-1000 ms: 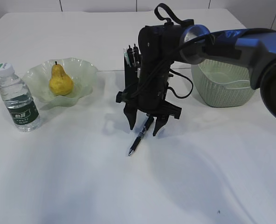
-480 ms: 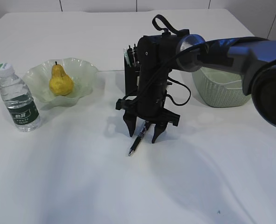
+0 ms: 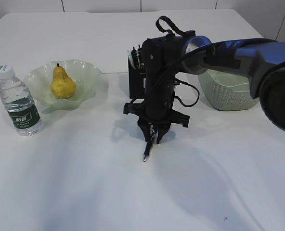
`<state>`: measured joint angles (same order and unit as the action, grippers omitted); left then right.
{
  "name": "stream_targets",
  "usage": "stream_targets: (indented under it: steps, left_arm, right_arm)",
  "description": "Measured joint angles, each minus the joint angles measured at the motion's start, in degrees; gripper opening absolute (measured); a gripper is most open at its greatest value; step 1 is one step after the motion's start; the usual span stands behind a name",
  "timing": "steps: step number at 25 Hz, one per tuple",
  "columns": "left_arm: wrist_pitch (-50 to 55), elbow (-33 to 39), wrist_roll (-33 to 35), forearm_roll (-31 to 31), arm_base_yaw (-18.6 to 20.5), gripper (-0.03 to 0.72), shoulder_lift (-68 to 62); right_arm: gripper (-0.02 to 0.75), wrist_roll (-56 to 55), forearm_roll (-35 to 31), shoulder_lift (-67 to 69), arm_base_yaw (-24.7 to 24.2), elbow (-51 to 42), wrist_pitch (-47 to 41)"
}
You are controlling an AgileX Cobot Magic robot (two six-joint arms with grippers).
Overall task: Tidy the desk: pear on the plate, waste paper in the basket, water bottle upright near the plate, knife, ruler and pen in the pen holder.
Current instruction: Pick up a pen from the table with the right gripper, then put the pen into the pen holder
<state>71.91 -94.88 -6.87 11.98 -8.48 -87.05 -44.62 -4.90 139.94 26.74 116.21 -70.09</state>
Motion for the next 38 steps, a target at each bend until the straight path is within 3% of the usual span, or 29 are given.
stream_targets:
  steps: [4, 7, 18, 24, 31, 38]
  left_arm:
    - [0.0, 0.0, 0.0, 0.0, 0.0, 0.258, 0.0]
    - [0.0, 0.0, 0.0, 0.0, 0.0, 0.258, 0.0]
    - [0.0, 0.0, 0.0, -0.4, 0.0, 0.258, 0.0]
    - [0.0, 0.0, 0.0, -0.7, 0.0, 0.258, 0.0]
    - [0.0, 0.0, 0.0, -0.7, 0.0, 0.258, 0.0]
    - [0.0, 0.0, 0.0, -0.7, 0.0, 0.258, 0.0]
  right_arm:
    - [0.125, 1.8, 3.0, 0.0, 0.0, 0.0, 0.0]
    - [0.100, 4.5, 3.7, 0.0, 0.0, 0.1, 0.0]
    - [0.092, 17.6, 4.0, 0.0, 0.1, 1.1, 0.1]
    - [0.092, 24.7, 4.9, -0.1, 0.1, 9.2, 0.1]
    - [0.090, 29.6, 9.5, -3.0, 0.4, 17.5, -0.2]
    - [0.090, 31.1, 14.2, -4.8, 0.6, 18.1, 4.6]
